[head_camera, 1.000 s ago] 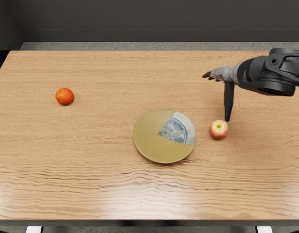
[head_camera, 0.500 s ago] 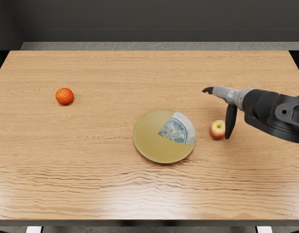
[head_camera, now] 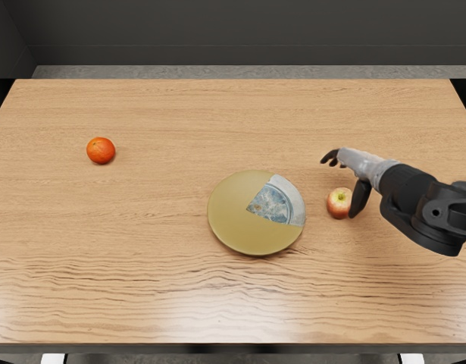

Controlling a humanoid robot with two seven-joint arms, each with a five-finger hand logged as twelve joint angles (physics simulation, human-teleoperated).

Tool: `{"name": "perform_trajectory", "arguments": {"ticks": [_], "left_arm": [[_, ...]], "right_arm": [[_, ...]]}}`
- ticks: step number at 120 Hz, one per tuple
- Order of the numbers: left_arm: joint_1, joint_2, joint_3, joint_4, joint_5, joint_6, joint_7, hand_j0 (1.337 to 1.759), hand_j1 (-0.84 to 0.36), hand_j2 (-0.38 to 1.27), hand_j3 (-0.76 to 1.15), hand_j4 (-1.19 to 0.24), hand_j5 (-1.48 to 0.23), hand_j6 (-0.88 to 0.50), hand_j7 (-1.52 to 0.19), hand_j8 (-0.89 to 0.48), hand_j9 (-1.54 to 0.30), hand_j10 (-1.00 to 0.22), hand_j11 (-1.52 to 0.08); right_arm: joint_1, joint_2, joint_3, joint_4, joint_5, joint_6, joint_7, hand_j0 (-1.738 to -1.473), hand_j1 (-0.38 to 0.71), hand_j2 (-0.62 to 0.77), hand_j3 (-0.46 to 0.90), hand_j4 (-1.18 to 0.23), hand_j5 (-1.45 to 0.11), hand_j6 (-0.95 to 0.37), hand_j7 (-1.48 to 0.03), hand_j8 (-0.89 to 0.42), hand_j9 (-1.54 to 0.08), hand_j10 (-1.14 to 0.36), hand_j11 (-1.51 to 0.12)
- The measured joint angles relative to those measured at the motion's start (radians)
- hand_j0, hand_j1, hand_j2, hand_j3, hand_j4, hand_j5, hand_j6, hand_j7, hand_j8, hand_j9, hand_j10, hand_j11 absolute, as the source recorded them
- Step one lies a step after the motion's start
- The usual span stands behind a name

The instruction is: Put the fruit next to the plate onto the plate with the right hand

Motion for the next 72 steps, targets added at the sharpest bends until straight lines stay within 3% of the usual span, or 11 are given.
{"name": "perform_trajectory", "arguments": {"ticks": [72], "left_arm": [[0.0,0.0,0.0,0.0,0.0,0.0,0.0,1.658,0.35,0.0,0.0,0.0,0.0,0.0,0.0,0.0,0.0,0.0,0.0]], "right_arm": [[-0.078,-0.016,-0.001,0.0,-0.072,-0.07,0.0,-1.658,0.04,-0.06,0.0,-0.33,-0.43,-0.33,-0.42,-0.33,-0.43,-0.33,-0.42]]}}
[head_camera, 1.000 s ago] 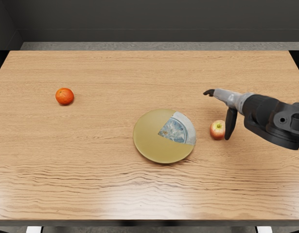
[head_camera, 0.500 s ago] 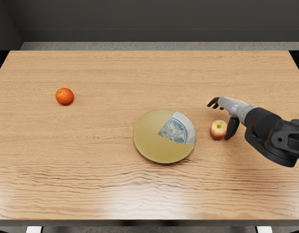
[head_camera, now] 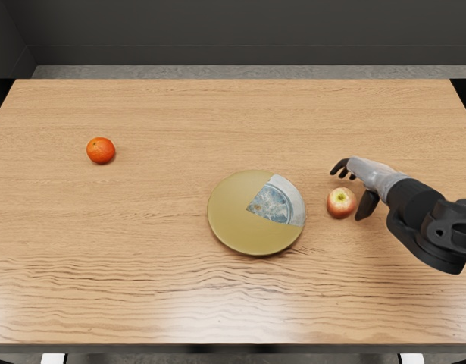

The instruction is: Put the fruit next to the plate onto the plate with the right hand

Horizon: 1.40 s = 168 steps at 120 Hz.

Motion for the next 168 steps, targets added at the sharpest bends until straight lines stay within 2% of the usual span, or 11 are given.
{"name": "perform_trajectory", "arguments": {"ticks": [50,102,121,151,168], "left_arm": [[0.003,0.0,0.0,0.0,0.0,0.0,0.0,1.658,0.35,0.0,0.0,0.0,0.0,0.0,0.0,0.0,0.0,0.0,0.0],[0.003,0.0,0.0,0.0,0.0,0.0,0.0,1.658,0.35,0.0,0.0,0.0,0.0,0.0,0.0,0.0,0.0,0.0,0.0],[0.003,0.0,0.0,0.0,0.0,0.0,0.0,1.658,0.35,0.0,0.0,0.0,0.0,0.0,0.0,0.0,0.0,0.0,0.0],[0.003,0.0,0.0,0.0,0.0,0.0,0.0,1.658,0.35,0.0,0.0,0.0,0.0,0.0,0.0,0.0,0.0,0.0,0.0],[0.003,0.0,0.0,0.0,0.0,0.0,0.0,1.658,0.35,0.0,0.0,0.0,0.0,0.0,0.0,0.0,0.0,0.0,0.0]], "right_arm": [[0.003,0.026,0.001,0.015,0.001,-0.001,0.0,-1.658,0.07,-0.08,0.0,-0.35,-0.46,-0.36,-0.46,-0.36,-0.46,-0.36,-0.46],[-0.006,0.026,0.0,0.016,0.001,-0.001,0.0,-1.656,0.17,-0.1,0.0,-0.44,-0.6,-0.45,-0.59,-0.45,-0.6,-0.45,-0.59],[-0.013,0.025,0.001,0.016,-0.004,-0.001,0.001,-1.652,0.19,-0.13,0.0,-0.48,-0.63,-0.46,-0.63,-0.42,-0.64,-0.48,-0.64],[-0.016,0.024,0.001,0.016,-0.007,-0.002,0.0,-1.648,0.2,-0.11,0.0,-0.53,-0.67,-0.43,-0.68,-0.4,-0.69,-0.52,-0.69],[-0.016,0.02,0.001,0.017,-0.009,-0.004,0.0,-1.651,0.22,0.01,0.0,-0.56,-0.71,-0.44,-0.72,-0.42,-0.72,-0.56,-0.72]]}}
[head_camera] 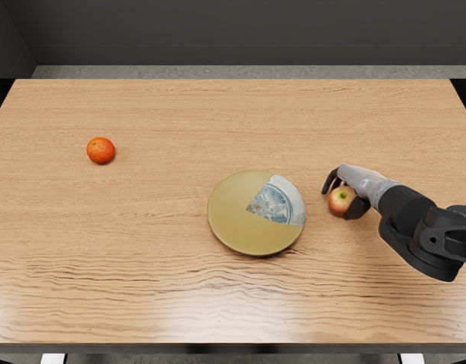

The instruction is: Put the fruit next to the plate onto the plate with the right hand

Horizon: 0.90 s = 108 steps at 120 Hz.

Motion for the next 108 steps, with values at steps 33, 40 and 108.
{"name": "perform_trajectory", "arguments": {"ticks": [33,40,108], "left_arm": [[0.0,0.0,0.0,0.0,0.0,0.0,0.0,1.658,0.35,0.0,0.0,0.0,0.0,0.0,0.0,0.0,0.0,0.0,0.0],[0.0,0.0,0.0,0.0,0.0,0.0,0.0,1.658,0.35,0.0,0.0,0.0,0.0,0.0,0.0,0.0,0.0,0.0,0.0],[0.0,0.0,0.0,0.0,0.0,0.0,0.0,1.658,0.35,0.0,0.0,0.0,0.0,0.0,0.0,0.0,0.0,0.0,0.0]], "right_arm": [[0.0,-0.003,0.0,0.002,-0.001,-0.012,0.0,-1.654,0.23,0.11,0.0,-0.58,-0.76,-0.46,-0.76,-0.44,-0.76,-0.58,-0.76],[0.0,-0.003,0.0,0.002,-0.001,-0.014,0.0,-1.654,0.23,0.13,0.0,-0.59,-0.77,-0.46,-0.77,-0.44,-0.78,-0.59,-0.78],[0.023,-0.043,0.051,0.071,0.005,-0.005,0.0,-1.655,0.22,0.12,0.0,-0.6,-0.81,-0.46,-0.8,-0.43,-0.81,-0.6,-0.81]]}}
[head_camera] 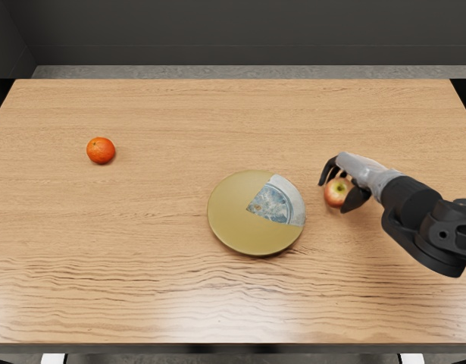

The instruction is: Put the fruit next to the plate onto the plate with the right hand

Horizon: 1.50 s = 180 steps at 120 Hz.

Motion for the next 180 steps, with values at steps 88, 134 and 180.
{"name": "perform_trajectory", "arguments": {"ticks": [88,134,180], "left_arm": [[0.0,0.0,-0.001,0.001,0.001,0.0,0.0,1.658,0.35,0.0,0.0,0.0,0.0,0.0,0.0,0.0,0.0,0.0,0.0],[0.0,0.0,-0.001,0.002,0.001,0.0,0.0,1.658,0.35,0.0,0.0,0.0,0.0,0.0,0.0,0.0,0.0,0.0,0.0],[0.0,0.0,-0.001,0.002,0.002,0.0,0.0,1.658,0.35,0.0,0.0,0.0,0.0,0.0,0.0,0.0,0.0,0.0,0.0]], "right_arm": [[0.076,0.134,0.201,0.005,0.089,0.145,0.0,-1.658,0.26,0.26,0.0,-0.59,-0.82,-0.46,-0.8,-0.43,-0.81,-0.6,-0.81],[0.086,0.226,0.203,0.005,0.096,0.142,0.0,-1.657,0.25,0.24,0.0,-0.6,-0.82,-0.47,-0.8,-0.43,-0.81,-0.6,-0.82],[0.044,0.258,0.192,0.004,0.09,0.131,0.0,-1.656,0.23,0.2,0.0,-0.61,-0.83,-0.46,-0.81,-0.43,-0.83,-0.6,-0.83]]}}
